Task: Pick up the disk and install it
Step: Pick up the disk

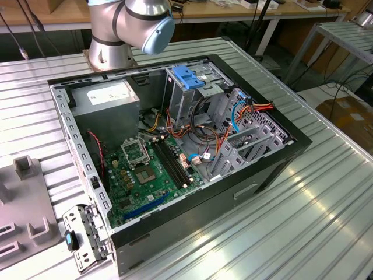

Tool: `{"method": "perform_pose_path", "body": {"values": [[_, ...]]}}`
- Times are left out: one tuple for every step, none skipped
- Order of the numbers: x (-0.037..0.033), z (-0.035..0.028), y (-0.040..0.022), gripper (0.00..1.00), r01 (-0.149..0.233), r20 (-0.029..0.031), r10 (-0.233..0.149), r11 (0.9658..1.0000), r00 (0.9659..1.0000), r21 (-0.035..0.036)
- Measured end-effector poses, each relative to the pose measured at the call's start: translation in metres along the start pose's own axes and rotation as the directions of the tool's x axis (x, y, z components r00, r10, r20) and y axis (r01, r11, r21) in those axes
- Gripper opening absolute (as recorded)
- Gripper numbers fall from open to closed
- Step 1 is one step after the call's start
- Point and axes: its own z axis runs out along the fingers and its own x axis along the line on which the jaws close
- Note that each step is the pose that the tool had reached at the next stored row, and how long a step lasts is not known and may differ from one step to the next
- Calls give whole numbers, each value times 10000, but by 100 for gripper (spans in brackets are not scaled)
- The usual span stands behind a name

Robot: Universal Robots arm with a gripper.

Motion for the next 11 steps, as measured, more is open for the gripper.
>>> {"method": "perform_pose_path", "body": {"values": [[0, 0, -22, 37, 0, 0, 0, 10000, 10000, 0], [-1, -1, -37, 37, 0, 0, 0, 10000, 10000, 0], [-1, -1, -54, 37, 0, 0, 0, 10000, 10000, 0], [-1, -1, -70, 37, 0, 1, 0, 10000, 10000, 1], [-1, -1, -86, 37, 0, 0, 0, 10000, 10000, 1], [-2, -1, -102, 37, 0, 0, 0, 10000, 10000, 0], [-2, -2, -127, 37, 0, 0, 0, 10000, 10000, 0], [-3, -2, -154, 37, 0, 1, 0, 10000, 10000, 1], [-3, -3, -177, 37, 0, 0, 0, 10000, 10000, 1], [-3, -3, -189, 37, -1, 0, 1, 10000, 10000, 0], [-2, -3, -204, 37, -1, 0, 1, 10000, 10000, 0]]}}
